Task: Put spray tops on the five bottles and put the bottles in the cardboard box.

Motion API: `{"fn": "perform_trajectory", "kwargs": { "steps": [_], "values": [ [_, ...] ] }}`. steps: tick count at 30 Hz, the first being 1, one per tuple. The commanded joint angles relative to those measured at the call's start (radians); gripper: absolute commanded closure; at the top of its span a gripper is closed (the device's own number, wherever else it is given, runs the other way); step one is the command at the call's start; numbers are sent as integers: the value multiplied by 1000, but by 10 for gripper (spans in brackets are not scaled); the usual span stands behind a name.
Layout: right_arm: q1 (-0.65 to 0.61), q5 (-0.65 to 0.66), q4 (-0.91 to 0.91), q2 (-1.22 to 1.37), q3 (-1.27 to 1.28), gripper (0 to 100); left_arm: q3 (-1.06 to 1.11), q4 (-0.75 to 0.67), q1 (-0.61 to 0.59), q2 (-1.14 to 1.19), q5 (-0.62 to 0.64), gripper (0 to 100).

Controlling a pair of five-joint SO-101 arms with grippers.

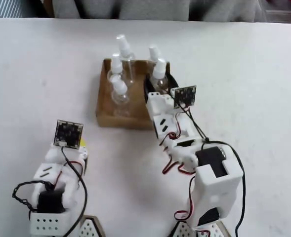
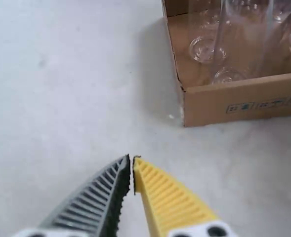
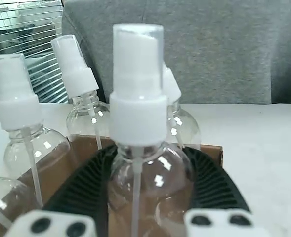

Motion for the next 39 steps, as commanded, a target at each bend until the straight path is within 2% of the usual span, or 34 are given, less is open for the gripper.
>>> {"fn": "perform_trajectory", "kwargs": {
  "steps": [1,19,24,39],
  "values": [
    [-21,11,50,-15,-32,848,-2,0,-8,-8,-8,977],
    [-27,2,64,-147,61,711,-2,0,-8,-8,-9,977],
    [-27,0,136,-199,69,671,-2,0,-8,-8,-9,977],
    [-51,0,177,-550,287,665,-2,-5,-8,-8,-9,977]
  ]
}}
